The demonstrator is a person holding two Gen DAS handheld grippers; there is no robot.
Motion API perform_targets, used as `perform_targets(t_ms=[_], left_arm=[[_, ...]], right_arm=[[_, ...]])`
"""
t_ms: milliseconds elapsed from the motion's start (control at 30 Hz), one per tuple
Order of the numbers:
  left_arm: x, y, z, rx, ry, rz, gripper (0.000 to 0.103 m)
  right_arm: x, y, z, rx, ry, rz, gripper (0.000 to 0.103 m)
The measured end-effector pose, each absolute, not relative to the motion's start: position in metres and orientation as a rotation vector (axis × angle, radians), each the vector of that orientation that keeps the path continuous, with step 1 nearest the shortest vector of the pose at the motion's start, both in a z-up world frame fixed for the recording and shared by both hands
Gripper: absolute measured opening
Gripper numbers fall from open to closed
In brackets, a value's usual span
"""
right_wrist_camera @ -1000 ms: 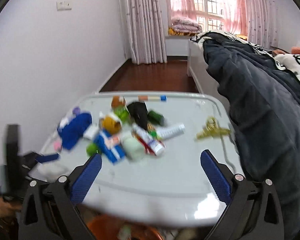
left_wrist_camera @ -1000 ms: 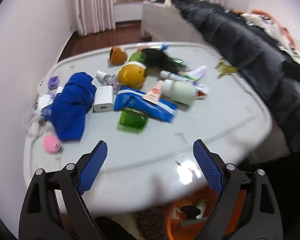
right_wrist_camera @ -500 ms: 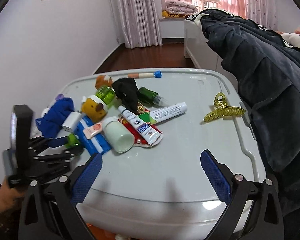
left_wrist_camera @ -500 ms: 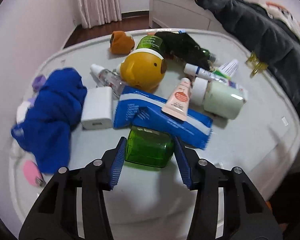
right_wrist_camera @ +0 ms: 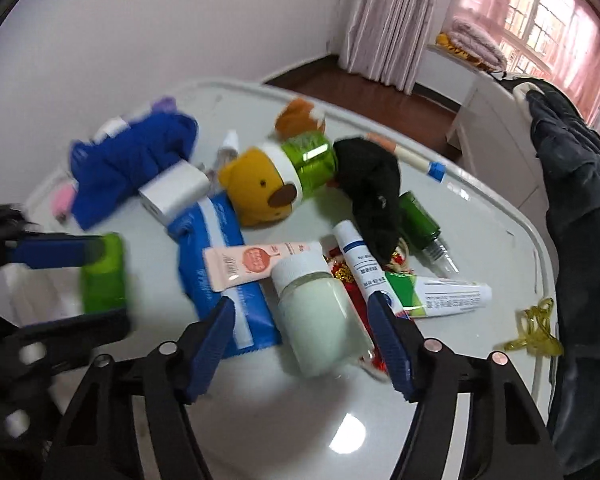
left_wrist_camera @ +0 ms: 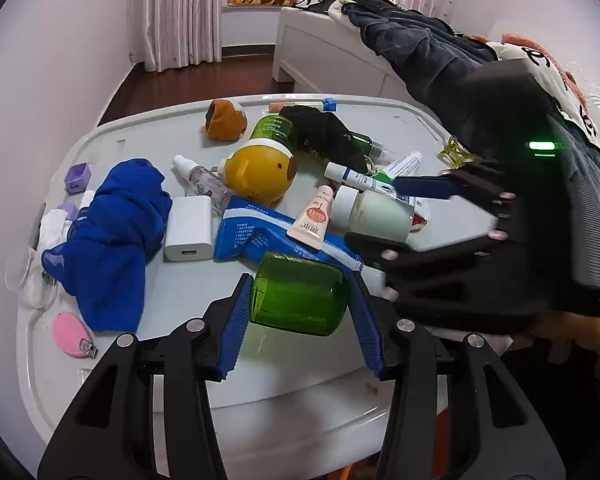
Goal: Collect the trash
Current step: 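Grasp the green cup with the left tool while the right tool grasps the white jar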
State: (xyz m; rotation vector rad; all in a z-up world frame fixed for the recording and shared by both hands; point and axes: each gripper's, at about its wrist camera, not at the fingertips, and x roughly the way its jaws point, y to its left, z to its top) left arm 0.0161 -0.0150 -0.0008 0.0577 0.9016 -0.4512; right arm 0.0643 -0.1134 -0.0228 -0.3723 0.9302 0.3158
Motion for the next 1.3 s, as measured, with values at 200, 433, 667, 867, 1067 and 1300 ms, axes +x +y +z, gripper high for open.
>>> perform_targets(t_ms=[200,433,667,867,1067,1300], left_arm=[[0.014,-0.01,-0.002,0.039,0.915,-0.466,0.047],[0.014,-0.01,-0.001,0.019,0.918,-0.476,0.047],[0.003,-0.016,0.004,0.0,0.927,-0.515,0.047],[-0.045,-0.029,0.016,0.017,0.914,-0.568,0.047],[-0.119,-0.044,-0.008,0.056,1.034,-0.648,0.048],[-0.148,-0.042,-0.052,0.013,1.273,-0.627,0.073]], right_arm=[[0.089,-0.119,-0.041,-0.331,0.996,0.288,0.053],[0.084,-0.13,-0.036,-0.268,1.013,0.275,0.051],[0.049,-0.137,-0.006,-0.254,0.955,0.271,0.051],[-0.02,-0.155,0.015,-0.224,0.958,0.272,0.05],[-0.119,-0.168,-0.014,-0.177,1.114,0.326,0.048],[-0.169,-0.184,-0.056,-0.103,1.293,0.275,0.082]])
